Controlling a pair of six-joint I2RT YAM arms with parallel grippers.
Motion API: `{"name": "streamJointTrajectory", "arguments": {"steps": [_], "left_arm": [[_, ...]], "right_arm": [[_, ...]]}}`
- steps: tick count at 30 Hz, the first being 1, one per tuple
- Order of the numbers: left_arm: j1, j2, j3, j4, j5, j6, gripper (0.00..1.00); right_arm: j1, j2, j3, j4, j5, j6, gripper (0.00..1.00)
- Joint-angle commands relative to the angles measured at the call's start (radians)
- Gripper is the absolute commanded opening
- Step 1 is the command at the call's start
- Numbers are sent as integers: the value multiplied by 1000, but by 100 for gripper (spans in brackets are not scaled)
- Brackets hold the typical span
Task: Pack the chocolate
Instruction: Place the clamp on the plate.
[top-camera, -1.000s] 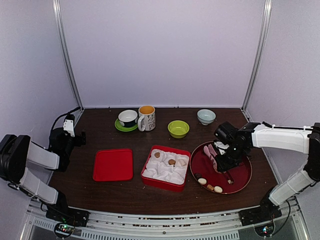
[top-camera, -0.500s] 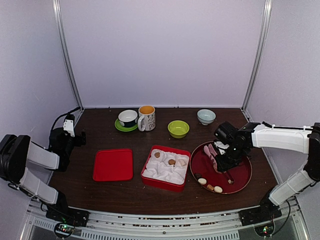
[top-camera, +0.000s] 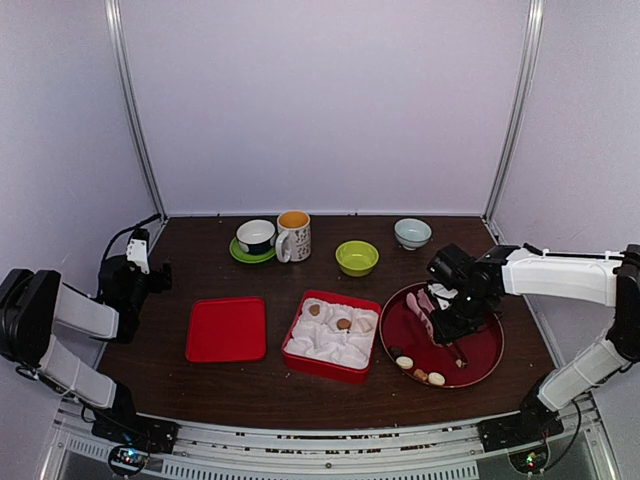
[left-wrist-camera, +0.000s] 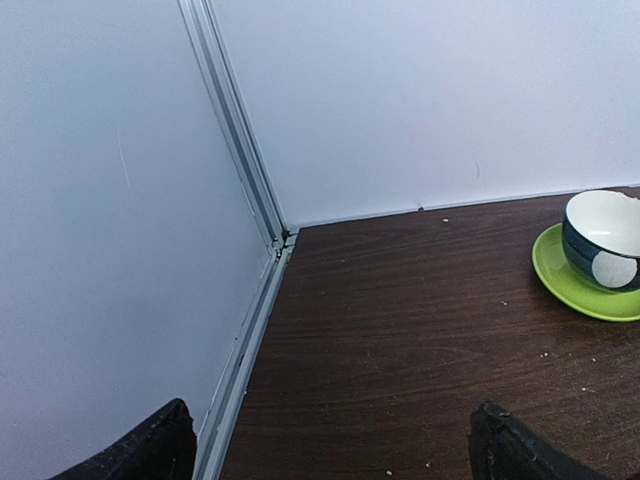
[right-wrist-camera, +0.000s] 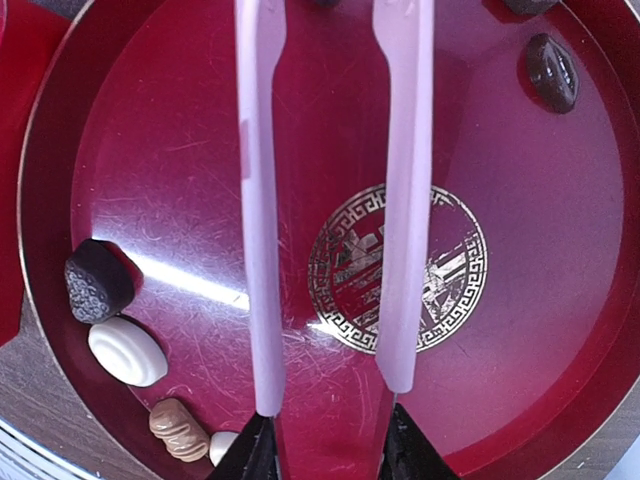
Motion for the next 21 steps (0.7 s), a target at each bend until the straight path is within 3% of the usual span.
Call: {"name": "streamJointTrajectory", "arguments": {"steps": [1,15,21], "left_arm": [[9,5,11,57,8,-4,98],[10,5,11,57,8,-5,98],[10,6,11,58,8,-4,98]], "right_arm": [[9,22,20,17,17,-5,37],[9,117,79,50,50,-19,42],[13,76,54,74,81,2,64]]}}
